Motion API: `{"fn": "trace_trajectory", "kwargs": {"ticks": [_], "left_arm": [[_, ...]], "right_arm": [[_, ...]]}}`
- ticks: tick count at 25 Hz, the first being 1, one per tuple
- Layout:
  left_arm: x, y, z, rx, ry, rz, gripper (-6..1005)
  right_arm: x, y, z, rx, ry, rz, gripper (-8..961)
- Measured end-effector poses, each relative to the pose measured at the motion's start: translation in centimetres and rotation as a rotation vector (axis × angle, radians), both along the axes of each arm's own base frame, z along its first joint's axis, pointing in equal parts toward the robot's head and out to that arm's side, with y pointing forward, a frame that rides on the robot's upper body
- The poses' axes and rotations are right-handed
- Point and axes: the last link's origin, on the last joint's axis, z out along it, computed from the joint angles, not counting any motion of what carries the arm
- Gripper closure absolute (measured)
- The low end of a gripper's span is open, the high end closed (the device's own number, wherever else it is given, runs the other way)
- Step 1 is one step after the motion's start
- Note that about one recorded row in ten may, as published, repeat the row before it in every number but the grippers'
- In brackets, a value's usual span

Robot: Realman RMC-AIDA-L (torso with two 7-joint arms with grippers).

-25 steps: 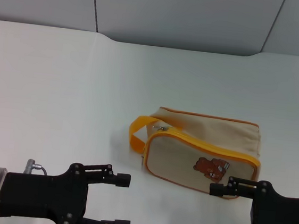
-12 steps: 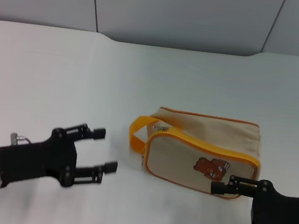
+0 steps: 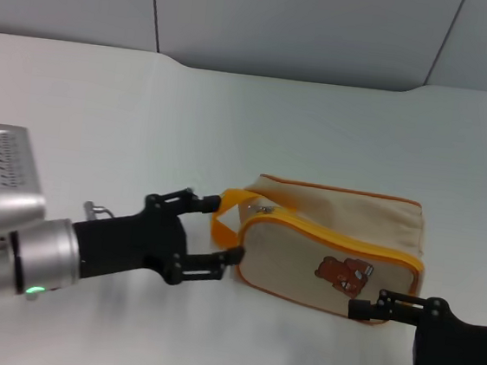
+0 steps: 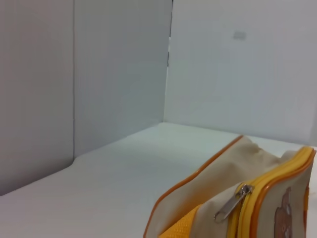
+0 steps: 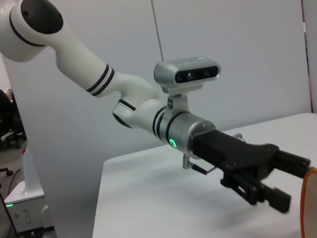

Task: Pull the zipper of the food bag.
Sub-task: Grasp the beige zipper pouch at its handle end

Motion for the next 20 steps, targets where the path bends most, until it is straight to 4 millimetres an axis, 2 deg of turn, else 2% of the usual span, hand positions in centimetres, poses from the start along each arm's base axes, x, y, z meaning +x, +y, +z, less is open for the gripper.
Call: {"fn": "trace_trajectory", "kwargs": {"ticks": [6, 16, 20], "left_arm": [[0.7, 0.2, -1.5, 0.001, 0.018, -0.007, 246], [1.0, -0.1, -2.0, -0.013, 0.001, 0.001, 254], [1.1, 0.0, -2.1, -0.014, 0.000, 0.001, 406]], "right_arm": [[0.0, 0.0, 0.0, 0.001, -0.001, 0.001, 162], [0.0, 0.1, 0.1, 0.007, -0.003, 0.008, 165], [-0.1, 0.2, 0.2, 0.018, 0.003, 0.013, 166]]}}
